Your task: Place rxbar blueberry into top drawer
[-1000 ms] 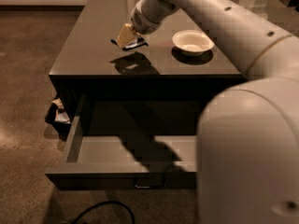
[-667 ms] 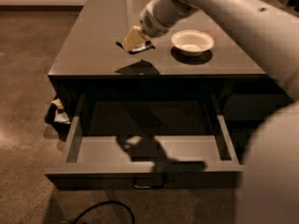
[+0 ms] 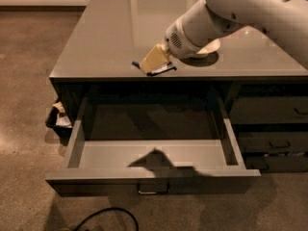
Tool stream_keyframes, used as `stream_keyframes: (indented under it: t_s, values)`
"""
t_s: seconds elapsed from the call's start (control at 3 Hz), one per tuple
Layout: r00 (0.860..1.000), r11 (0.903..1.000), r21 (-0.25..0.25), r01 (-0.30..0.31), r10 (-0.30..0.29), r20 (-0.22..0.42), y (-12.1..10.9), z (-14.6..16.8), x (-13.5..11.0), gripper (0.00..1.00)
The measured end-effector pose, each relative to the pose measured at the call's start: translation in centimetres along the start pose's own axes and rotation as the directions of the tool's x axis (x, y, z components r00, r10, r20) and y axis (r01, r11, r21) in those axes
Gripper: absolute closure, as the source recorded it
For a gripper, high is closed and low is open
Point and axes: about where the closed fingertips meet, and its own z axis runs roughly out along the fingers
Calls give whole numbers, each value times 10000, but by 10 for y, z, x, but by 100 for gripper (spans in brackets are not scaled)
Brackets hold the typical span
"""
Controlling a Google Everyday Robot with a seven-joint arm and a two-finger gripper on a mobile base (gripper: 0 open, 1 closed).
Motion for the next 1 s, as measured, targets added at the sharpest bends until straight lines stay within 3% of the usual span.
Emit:
stream_keyframes:
  t_s: [0.33, 0.67, 1.0]
  values:
    - [9959, 9975, 57, -700, 702, -573, 14, -4, 48, 100]
    - [9733, 9836, 195, -1792, 1801, -1426, 18, 29, 98, 100]
    - [9496, 9670, 419, -2513, 2547, -1827, 13, 87, 127, 100]
